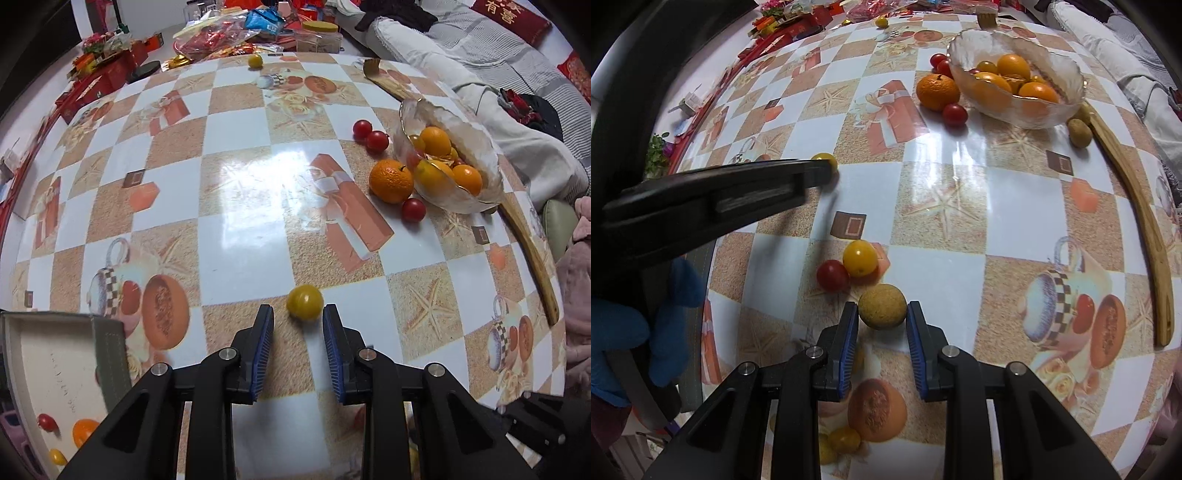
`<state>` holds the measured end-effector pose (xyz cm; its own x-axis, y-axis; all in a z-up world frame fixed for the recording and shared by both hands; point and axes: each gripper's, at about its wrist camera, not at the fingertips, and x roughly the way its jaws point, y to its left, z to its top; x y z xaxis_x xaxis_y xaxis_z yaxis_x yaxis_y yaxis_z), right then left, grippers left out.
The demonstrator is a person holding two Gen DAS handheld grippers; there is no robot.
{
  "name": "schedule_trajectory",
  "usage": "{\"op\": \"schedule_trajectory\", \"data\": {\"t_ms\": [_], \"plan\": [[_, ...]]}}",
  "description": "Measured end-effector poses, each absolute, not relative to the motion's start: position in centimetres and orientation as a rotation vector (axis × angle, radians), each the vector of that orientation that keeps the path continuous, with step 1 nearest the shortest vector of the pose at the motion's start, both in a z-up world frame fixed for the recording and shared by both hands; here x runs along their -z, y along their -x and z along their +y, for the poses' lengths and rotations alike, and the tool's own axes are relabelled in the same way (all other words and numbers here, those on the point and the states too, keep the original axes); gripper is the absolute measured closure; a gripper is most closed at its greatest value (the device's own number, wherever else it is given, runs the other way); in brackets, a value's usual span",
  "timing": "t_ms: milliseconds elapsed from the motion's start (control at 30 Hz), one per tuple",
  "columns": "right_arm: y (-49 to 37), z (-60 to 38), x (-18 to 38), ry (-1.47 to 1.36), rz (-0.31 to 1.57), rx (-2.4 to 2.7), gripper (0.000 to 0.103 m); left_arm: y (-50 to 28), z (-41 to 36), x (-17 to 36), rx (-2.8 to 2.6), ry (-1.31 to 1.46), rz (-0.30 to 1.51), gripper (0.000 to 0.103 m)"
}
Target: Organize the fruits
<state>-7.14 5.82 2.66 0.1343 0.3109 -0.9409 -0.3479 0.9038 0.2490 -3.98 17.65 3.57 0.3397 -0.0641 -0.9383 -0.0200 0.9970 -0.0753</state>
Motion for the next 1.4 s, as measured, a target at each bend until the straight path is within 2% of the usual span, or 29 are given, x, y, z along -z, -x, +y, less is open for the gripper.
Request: {"op": "schedule_trajectory", "data": {"t_ms": [333, 833, 1400], "plan": [[8.2, 5.6, -3.9, 0.034, 1.358, -0.483, 0.074, 8.4, 21.0, -6.0, -0.027, 0.115, 1.210, 0.073], [9.5, 10.3, -6.8, 0.097, 1.340, -0.566, 0.074, 13.3, 27.4, -8.6, -0.123, 0.190, 1.179, 0.073], [10.8, 17.3, -8.1, 0.170, 1.326, -0.686, 0.074, 20.4, 35.1, -6.9, -0.268, 0.294, 1.225, 0.073]]}}
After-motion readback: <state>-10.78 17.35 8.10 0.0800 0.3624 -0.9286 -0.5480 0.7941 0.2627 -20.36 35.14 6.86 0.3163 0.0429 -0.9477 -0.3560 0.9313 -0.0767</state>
